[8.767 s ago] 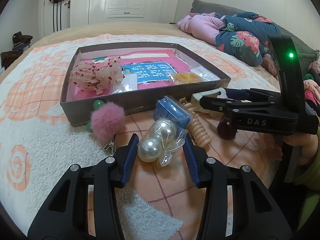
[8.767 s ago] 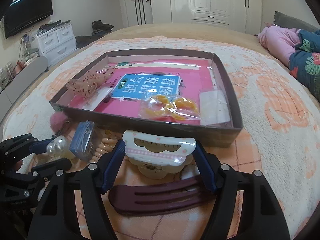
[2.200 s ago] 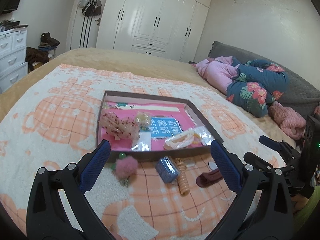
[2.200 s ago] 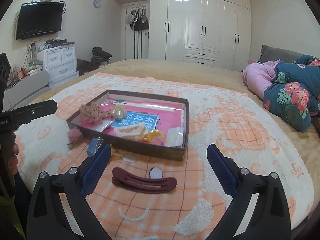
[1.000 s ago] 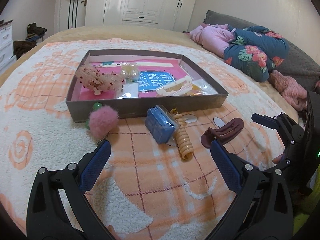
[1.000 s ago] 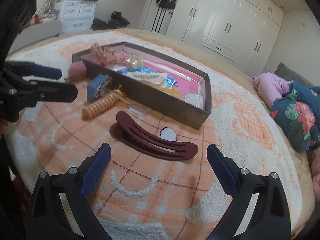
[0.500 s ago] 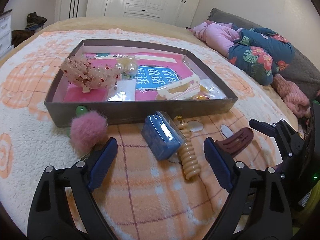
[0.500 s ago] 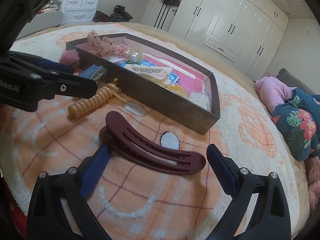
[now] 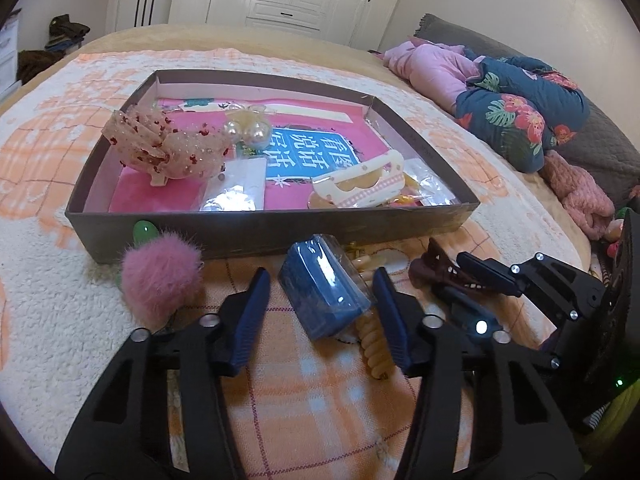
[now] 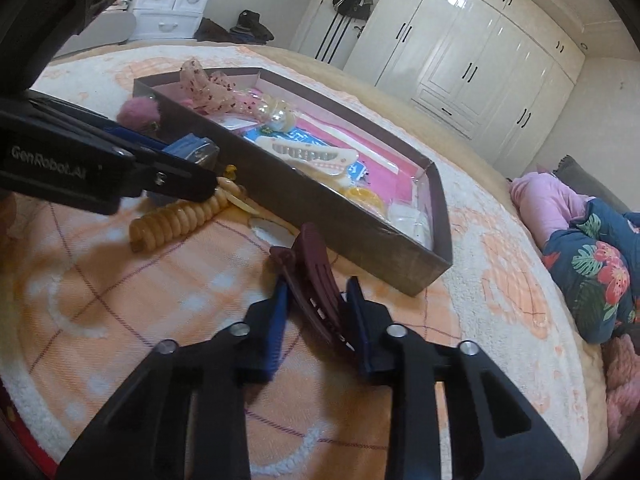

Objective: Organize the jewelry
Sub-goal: 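Grasp the maroon hair clip with right while left grasps the blue box, then carry the blue box into the tray with left while right carries the maroon clip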

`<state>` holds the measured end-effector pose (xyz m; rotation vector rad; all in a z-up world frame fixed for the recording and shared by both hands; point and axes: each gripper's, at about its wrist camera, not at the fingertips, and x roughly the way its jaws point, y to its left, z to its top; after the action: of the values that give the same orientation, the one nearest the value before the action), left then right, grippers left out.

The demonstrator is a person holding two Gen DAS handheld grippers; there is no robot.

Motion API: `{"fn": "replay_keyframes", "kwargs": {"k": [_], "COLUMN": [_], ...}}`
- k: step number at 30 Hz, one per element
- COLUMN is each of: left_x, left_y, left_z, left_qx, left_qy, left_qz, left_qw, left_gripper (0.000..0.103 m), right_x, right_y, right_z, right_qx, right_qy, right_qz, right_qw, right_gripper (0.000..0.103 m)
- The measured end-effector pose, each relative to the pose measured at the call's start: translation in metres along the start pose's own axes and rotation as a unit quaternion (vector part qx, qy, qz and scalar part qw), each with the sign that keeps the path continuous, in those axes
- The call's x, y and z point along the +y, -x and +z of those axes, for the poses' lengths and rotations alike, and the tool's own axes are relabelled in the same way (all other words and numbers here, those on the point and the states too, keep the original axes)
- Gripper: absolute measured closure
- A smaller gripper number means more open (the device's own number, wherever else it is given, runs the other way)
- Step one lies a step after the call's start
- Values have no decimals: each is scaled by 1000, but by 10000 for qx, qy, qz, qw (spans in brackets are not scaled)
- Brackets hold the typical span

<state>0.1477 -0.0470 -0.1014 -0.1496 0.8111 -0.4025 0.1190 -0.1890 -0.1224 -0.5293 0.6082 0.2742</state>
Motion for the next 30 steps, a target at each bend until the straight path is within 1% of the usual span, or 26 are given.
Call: {"fn": "replay_keyframes", "kwargs": {"k": [2,5,10,19,30], "left_x": [-1,0,3,8,4], "left_y": [0,1,7,18,42], "left_z": [0,-1,-4,-10,-1], "left_qx": [14,24,37,45,-334], "left_qy": [-28,-28,-12,-27,-93], "left_qz": [-14,-27,-33,7,-63], "left_qw": [10000,10000,10000,10000,9994], "left_gripper": [68,71,77,82,84], "right_x": [-5,-15,-25,-25,-29], "right_y": [2,7,17,28,40], "right_z": [0,0,-3,-2,5], "right_qx": [-46,-138,-259,-374,-556], "right_qy": [-86,-259,-541,-633,-791], "right_qz": [-49,-100,-7,46,97], "right_qw": [9999,9995,9982,9973,9953], "right_gripper": [84,87,89,90,92]}}
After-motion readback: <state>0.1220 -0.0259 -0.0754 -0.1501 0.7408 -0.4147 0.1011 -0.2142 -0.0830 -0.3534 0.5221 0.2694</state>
